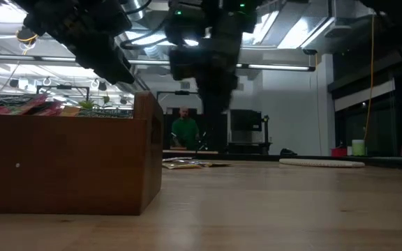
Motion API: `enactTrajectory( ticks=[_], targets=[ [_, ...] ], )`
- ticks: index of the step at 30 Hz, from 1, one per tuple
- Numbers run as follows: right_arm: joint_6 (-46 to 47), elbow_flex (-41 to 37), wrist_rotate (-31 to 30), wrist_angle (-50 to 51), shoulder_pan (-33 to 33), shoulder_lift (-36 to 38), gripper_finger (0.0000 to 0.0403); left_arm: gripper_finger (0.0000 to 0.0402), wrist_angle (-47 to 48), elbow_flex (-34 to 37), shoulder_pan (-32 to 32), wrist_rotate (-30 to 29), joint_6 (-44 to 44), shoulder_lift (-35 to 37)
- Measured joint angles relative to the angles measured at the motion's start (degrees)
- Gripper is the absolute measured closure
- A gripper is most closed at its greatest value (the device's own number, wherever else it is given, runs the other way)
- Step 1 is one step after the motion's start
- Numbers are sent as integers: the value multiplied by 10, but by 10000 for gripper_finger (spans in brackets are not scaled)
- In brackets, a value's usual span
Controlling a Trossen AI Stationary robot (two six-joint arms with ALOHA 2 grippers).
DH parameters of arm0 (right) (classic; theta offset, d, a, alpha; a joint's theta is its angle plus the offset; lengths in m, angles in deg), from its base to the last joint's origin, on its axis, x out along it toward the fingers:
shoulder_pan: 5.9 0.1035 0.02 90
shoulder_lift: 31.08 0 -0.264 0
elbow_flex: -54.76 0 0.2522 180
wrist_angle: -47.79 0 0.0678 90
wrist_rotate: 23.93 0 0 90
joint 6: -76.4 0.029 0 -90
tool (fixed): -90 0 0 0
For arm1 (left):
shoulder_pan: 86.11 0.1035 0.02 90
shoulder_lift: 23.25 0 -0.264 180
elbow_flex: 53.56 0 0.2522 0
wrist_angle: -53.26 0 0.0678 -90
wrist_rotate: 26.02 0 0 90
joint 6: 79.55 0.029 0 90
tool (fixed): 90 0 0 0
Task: Pick & Place Tea
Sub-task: Put the yellow tea bag into the right section of the wooden organizer
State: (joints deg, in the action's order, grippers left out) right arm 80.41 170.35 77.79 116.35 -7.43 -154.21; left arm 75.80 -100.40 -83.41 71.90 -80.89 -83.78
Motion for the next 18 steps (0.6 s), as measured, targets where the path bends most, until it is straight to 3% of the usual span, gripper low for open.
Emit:
enactTrajectory(
  ticks=[5,10,18],
  targets=[
    [46,-124,27,-97,14,58,398,399,-4,0,-10,-5,-9,-7],
    [82,-244,30,-260,19,133,398,398,-45,0,-15,-67,-11,-46],
    [175,-430,-93,-452,18,220,397,399,-116,-1,-13,-152,5,-152]
  ],
)
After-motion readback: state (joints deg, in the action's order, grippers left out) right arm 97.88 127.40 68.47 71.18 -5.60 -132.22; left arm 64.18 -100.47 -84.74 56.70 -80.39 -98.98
